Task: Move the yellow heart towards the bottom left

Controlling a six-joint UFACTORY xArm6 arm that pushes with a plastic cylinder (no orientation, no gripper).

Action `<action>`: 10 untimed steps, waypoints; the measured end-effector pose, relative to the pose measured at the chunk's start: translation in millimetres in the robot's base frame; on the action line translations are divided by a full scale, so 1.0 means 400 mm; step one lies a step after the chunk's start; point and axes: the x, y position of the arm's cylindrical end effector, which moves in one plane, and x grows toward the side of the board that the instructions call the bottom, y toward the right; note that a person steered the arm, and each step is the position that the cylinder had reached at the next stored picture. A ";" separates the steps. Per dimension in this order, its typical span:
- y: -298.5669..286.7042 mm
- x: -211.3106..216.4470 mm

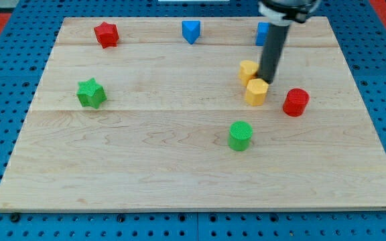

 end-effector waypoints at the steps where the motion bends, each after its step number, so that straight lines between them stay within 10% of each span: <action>1: -0.028 -0.009; 6: -0.276 -0.142; 7: -0.125 -0.093; 10: -0.579 0.195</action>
